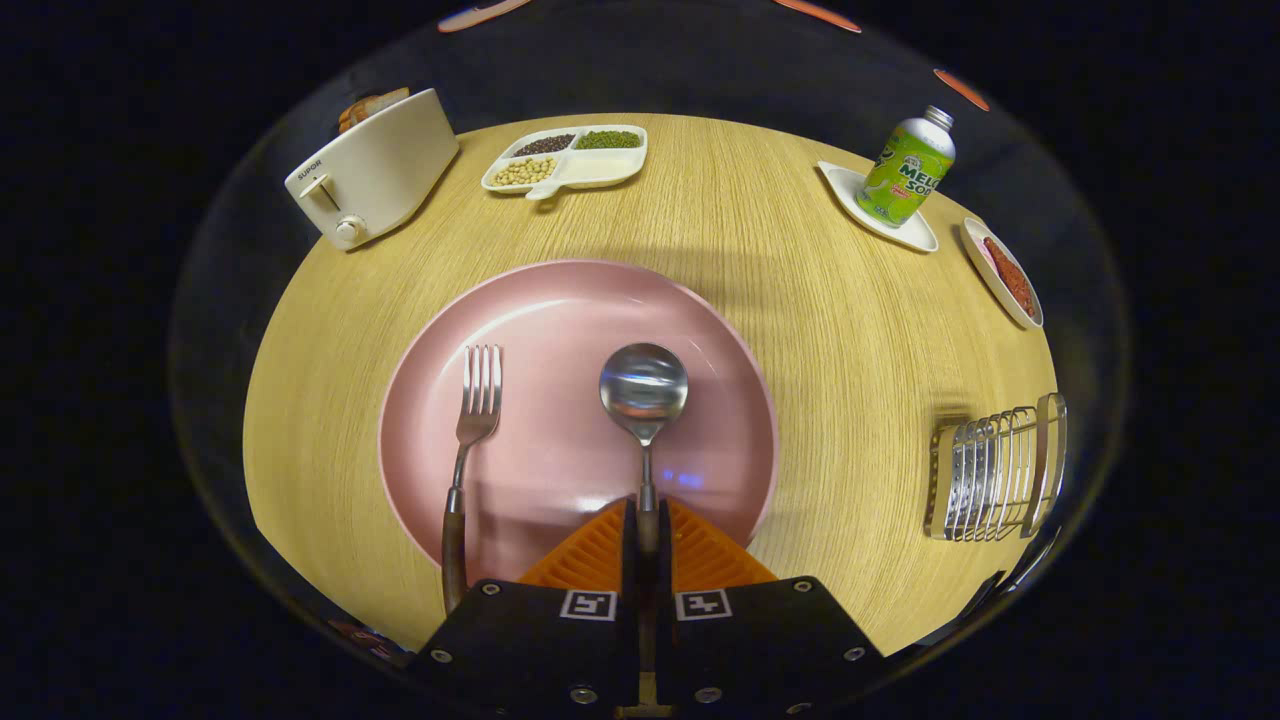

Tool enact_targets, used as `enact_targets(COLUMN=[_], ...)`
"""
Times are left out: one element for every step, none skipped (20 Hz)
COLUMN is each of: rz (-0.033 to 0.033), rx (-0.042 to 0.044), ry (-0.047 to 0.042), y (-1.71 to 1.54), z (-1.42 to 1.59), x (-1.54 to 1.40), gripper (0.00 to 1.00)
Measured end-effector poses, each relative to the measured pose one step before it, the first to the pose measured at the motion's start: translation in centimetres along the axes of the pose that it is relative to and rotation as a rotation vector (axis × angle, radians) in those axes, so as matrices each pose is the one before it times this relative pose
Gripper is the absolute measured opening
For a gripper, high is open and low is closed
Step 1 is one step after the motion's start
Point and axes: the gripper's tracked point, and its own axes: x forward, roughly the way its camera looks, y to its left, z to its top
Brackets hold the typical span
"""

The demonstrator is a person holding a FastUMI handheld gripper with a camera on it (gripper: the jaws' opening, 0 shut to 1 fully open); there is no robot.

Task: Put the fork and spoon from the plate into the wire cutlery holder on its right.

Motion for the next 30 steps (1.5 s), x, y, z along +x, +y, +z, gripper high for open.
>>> enact_targets(rz=[0.00723,0.0115,0.00966,0.0087,-0.00759,-0.00865,0.00113,-0.00319,0.00167,0.0182,0.01494,0.00815,0.00848,0.00449,0.0069,0.00111,-0.00713,-0.01004,-0.01074,-0.0106,-0.0118,-0.01804,-0.0175,-0.02472,-0.02196,-0.03098,-0.02471,-0.02831,-0.01652,-0.01612], rx=[0.00937,0.01391,0.01298,0.00702,-0.00347,-0.00116,0.00763,-0.00527,0.00881,0.00568,0.00161,-0.00143,-0.00092,0.00572,0.00518,0.00291,0.0015,0.00454,0.01035,0.0145,0.01402,0.01454,0.01152,0.01594,0.00602,0.00677,-0.00706,-0.00318,-0.01268,-0.00406], ry=[-0.01263,-0.01671,-0.01705,-0.0217,-0.02239,-0.01387,-0.01476,0.01522,0.01472,-0.0067,-0.01865,-0.02708,-0.01849,-0.02696,-0.02311,-0.02427,-0.02459,-0.02658,-0.02445,-0.02256,-0.02298,-0.01889,-0.01482,-0.01598,-0.00136,-0.00338,0.01494,0.0114,0.03068,0.02094], y=[-0.13,-0.108,-0.116,-0.217,-0.587,-0.715,-0.41,-0.232,-0.21,0.286,0.278,0.111,0.083,0.013,-0.149,-0.395,-0.653,-0.796,-0.909,-0.948,-1.014,-1.363,-1.429,-1.671,-1.588,-1.868,-1.667,-1.667,-1.294,-1.026], z=[0.284,0.263,0.353,0.257,0.385,0.093,0.142,-0.476,-0.438,0.196,0.415,0.468,0.445,0.546,0.577,0.599,0.692,0.705,0.715,0.662,0.506,0.526,0.565,0.504,0.246,0.299,-0.005,-0.093,-0.45,-0.329], x=[-0.375,-0.484,-0.599,-0.585,-0.463,-0.349,-0.087,0.144,-0.053,-0.174,-0.327,-0.437,-0.54,-0.666,-0.808,-0.782,-0.903,-0.892,-0.9,-0.906,-0.687,-0.867,-0.8,-0.842,-0.821,-0.583,-0.272,0.014,-0.067,0.325], gripper=[0.07,0.07,0.07,0.07,0.07,0.07,0.06,0.06,0.05,0.05,0.05,0.04,0.04,0.04,0.04,0.04,0.04,0.04,0.04,0.05,0.04,0.04,0.04,0.04,0.04,0.04,0.04,0.04,0.04,0.04])
